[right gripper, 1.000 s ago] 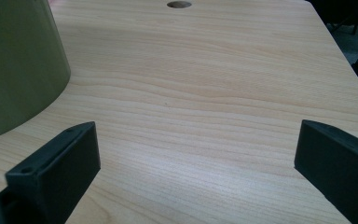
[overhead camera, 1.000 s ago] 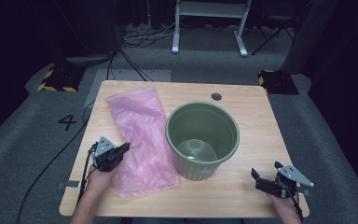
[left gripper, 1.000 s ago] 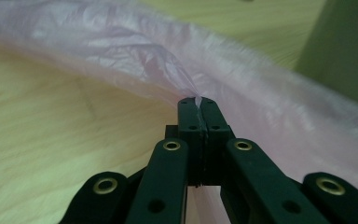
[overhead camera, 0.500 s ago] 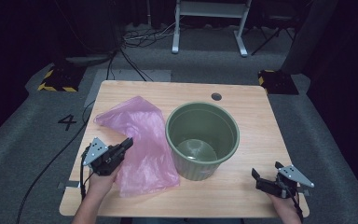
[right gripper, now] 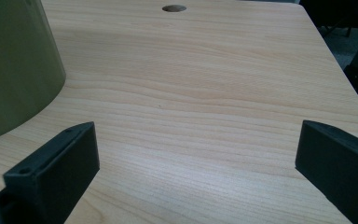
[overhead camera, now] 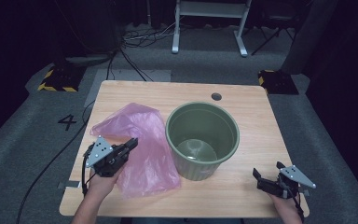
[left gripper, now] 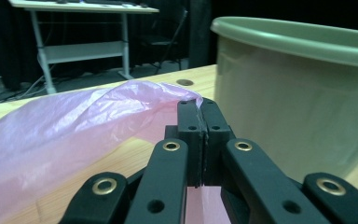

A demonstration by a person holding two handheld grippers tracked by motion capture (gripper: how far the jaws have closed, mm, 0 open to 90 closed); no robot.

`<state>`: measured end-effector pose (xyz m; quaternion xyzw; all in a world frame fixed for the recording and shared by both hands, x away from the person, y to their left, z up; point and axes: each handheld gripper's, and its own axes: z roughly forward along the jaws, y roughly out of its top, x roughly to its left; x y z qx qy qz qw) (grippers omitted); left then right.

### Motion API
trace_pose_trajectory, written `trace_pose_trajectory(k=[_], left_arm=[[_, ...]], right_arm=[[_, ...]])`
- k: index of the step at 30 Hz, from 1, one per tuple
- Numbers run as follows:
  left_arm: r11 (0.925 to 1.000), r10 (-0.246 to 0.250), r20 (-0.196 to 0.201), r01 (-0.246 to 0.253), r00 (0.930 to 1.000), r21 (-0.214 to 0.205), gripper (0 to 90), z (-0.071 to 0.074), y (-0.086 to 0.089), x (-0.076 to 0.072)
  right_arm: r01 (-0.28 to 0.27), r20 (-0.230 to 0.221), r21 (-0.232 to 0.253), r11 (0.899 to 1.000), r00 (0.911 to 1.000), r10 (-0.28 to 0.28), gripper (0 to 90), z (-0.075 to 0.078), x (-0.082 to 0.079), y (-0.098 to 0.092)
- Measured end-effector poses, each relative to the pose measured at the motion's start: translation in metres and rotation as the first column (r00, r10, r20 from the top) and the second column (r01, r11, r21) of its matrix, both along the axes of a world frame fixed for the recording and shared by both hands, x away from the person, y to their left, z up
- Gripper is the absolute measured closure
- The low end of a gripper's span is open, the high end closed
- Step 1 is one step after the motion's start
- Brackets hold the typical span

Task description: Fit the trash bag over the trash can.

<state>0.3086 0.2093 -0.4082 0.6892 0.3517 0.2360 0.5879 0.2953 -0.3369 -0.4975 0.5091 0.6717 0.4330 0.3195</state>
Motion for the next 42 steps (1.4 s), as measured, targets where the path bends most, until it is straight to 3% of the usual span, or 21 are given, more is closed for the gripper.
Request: trace_pose_trajectory(k=[8, 11, 14, 21, 26, 30, 35, 37, 42], left_arm=[[0.9934, -0.099, -0.021, 0.097, 0.9949, -0.061, 88.9, 0.026, 0.007, 0.0], [0.9922, -0.116, -0.004, 0.115, 0.9933, -0.047, 88.9, 0.038, 0.008, -0.001], [0.9925, -0.122, 0.027, 0.122, 0.9922, -0.011, 88.9, 0.052, 0.009, -0.002], [0.9893, -0.135, 0.055, 0.132, 0.9893, 0.063, 88.6, 0.073, 0.005, 0.0], [0.9881, -0.141, 0.065, 0.136, 0.9879, 0.072, 88.5, 0.084, 0.004, 0.005], [0.9917, -0.122, 0.063, 0.119, 0.9905, 0.048, 88.5, 0.094, 0.006, 0.01], [0.9994, -0.035, 0.078, 0.035, 0.9963, 0.001, 88.6, 0.109, 0.012, 0.015], [0.9996, -0.001, 0.089, 0.004, 0.996, -0.03, 88.6, 0.115, 0.015, 0.015], [0.9983, 0.037, 0.125, -0.031, 0.9915, -0.048, 88.6, 0.13, 0.018, 0.014]], right_arm=[[0.005, 0.005, -0.007, 1.0, 1.0, -0.005, 0.0, 0.001, -0.003, -0.001], [0.014, 0.001, -0.001, 1.0, 0.9999, -0.014, 0.0, 0.0, -0.003, -0.003], [0.016, -0.002, 0.004, 1.0, 0.9999, -0.016, 0.0, 0.0, -0.003, -0.003], [0.009, -0.003, 0.003, 1.0, 1.0, -0.009, 0.0, -0.001, -0.002, -0.002], [0.014, -0.005, 0.004, 1.0, 0.9999, -0.014, 0.0, 0.0, -0.002, -0.004], [0.017, -0.005, 0.005, 1.0, 0.9998, -0.017, 0.0, -0.001, -0.002, -0.004], [0.018, -0.006, 0.005, 1.0, 0.9998, -0.018, 0.0, -0.001, -0.002, -0.005], [0.018, -0.008, 0.008, 1.0, 0.9998, -0.018, 0.0, -0.001, -0.002, -0.005], [0.019, -0.011, 0.009, 1.0, 0.9998, -0.018, 0.0, -0.001, -0.002, -0.005]])
